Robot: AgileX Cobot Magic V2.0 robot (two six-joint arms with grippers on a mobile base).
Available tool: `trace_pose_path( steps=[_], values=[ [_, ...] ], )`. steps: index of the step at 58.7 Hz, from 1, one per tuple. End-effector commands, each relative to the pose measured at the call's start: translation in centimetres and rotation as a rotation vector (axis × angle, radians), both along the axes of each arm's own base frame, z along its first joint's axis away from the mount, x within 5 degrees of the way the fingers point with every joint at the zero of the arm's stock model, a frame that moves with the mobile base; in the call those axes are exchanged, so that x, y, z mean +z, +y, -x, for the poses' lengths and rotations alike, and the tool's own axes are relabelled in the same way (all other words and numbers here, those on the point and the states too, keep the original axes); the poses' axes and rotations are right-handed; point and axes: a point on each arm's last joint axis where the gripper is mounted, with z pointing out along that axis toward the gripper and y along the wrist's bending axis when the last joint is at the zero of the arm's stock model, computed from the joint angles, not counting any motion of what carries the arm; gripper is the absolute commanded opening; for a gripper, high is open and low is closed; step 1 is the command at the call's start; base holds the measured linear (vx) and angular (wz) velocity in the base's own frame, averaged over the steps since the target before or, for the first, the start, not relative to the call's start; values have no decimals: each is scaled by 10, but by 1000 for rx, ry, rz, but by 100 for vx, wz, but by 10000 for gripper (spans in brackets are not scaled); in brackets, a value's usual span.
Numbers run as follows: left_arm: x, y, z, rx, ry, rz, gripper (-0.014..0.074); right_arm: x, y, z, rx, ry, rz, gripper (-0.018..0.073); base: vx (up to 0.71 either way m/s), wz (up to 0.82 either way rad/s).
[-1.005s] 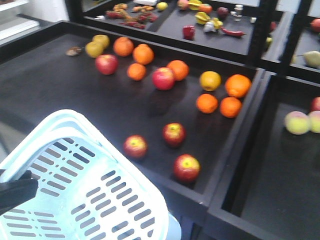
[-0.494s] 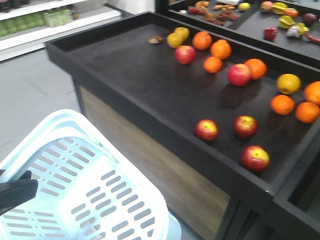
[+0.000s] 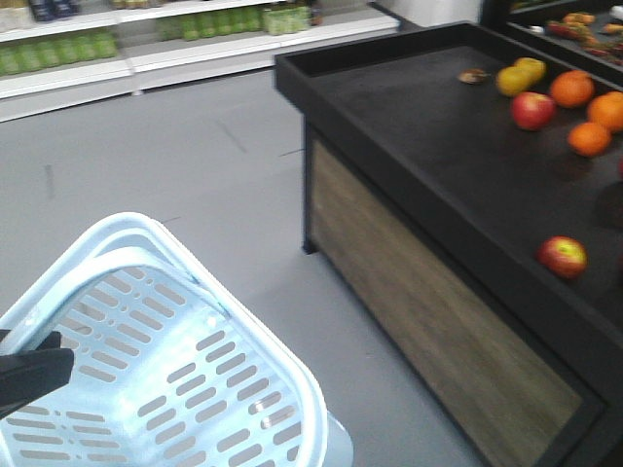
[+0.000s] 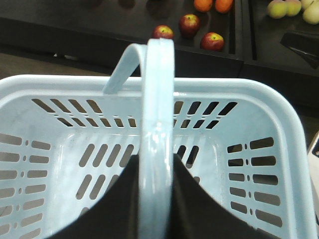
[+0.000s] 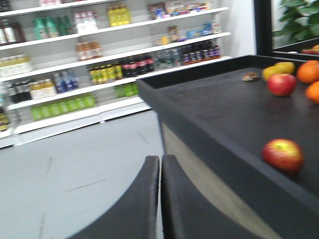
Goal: Pick three apples into basket with both arms
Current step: 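Turn the base away from the table carrying the basket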
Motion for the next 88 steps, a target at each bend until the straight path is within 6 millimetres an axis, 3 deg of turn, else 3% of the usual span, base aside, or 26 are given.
trace_pose_path(
  steps=[1, 88],
  values=[
    [17, -1, -2, 28, -75, 102, -6, 3, 1, 1, 6, -74, 9, -5, -16, 60],
    [17, -1, -2, 28, -75, 102, -6, 3, 1, 1, 6, -74, 9, -5, -5, 41]
  ],
)
